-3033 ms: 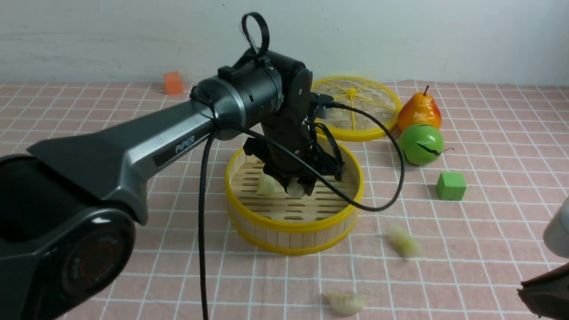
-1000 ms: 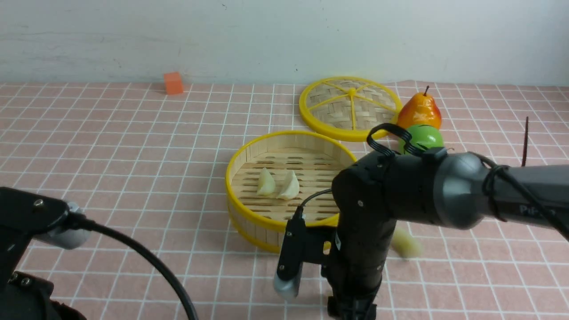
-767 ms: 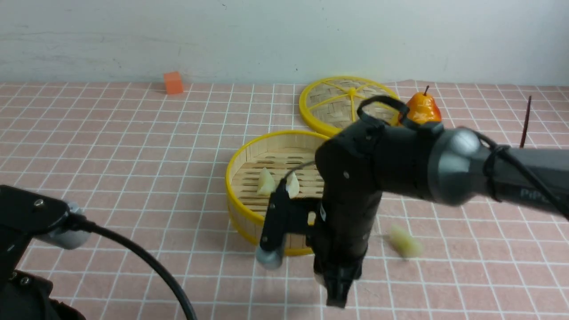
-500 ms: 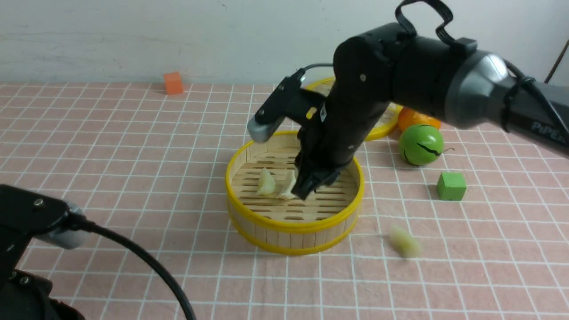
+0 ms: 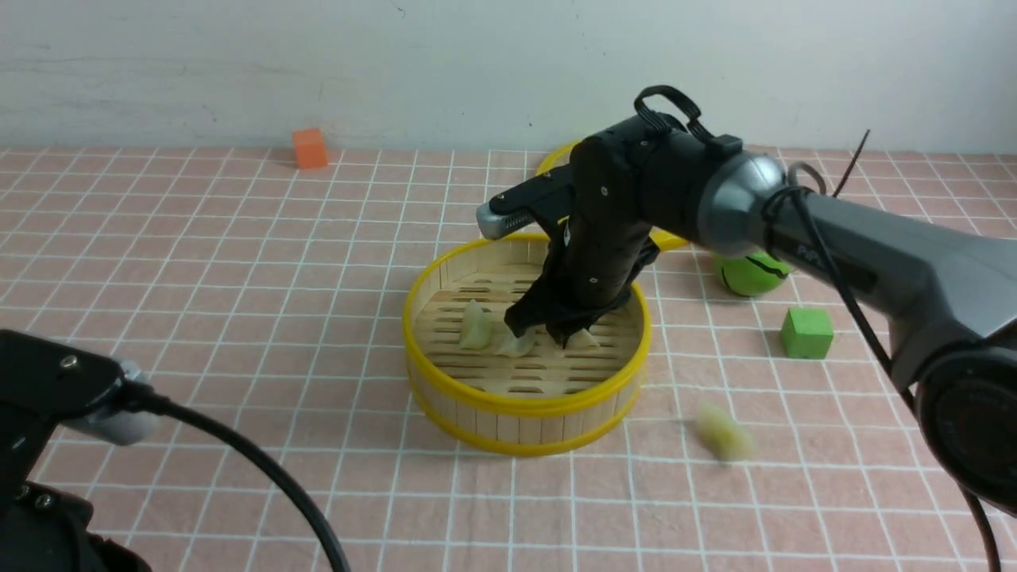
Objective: Put the dumplings into the steamer on the table with the pink tablecloth.
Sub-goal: 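Place the dumpling in the bamboo steamer basket with the right gripper, then reach for and grasp a dumpling lying on the table beside the steamer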
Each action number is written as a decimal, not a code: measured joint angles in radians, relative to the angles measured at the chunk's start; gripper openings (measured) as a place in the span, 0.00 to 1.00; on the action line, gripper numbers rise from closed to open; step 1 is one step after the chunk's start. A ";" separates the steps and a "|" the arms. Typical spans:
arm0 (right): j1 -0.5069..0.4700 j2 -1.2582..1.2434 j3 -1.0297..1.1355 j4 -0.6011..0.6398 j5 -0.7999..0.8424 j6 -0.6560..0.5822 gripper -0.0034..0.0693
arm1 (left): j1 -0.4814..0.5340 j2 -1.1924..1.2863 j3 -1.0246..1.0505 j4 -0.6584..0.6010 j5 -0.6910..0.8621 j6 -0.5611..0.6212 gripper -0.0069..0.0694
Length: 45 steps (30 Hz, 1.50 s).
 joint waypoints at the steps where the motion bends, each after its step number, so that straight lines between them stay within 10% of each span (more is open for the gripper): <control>1: 0.000 0.000 -0.017 -0.001 0.036 0.017 0.56 | 0.000 0.000 0.000 0.001 0.000 0.000 0.07; 10: -0.007 -0.131 -0.091 0.008 0.260 -0.118 0.87 | 0.000 0.000 0.000 0.009 0.000 0.000 0.07; 22: -0.144 -0.346 0.363 0.095 0.264 -0.302 0.74 | 0.000 0.000 0.000 0.012 0.000 0.000 0.07; 33: -0.148 -0.261 0.555 0.071 -0.050 -0.302 0.71 | 0.000 0.000 0.000 0.027 0.000 0.000 0.07; 40: -0.148 -0.239 0.555 0.028 -0.045 -0.262 0.41 | 0.000 0.000 0.000 0.027 0.000 0.000 0.07; 45: -0.144 -0.264 0.517 0.031 0.003 -0.254 0.39 | 0.000 0.000 0.000 0.027 0.000 0.000 0.07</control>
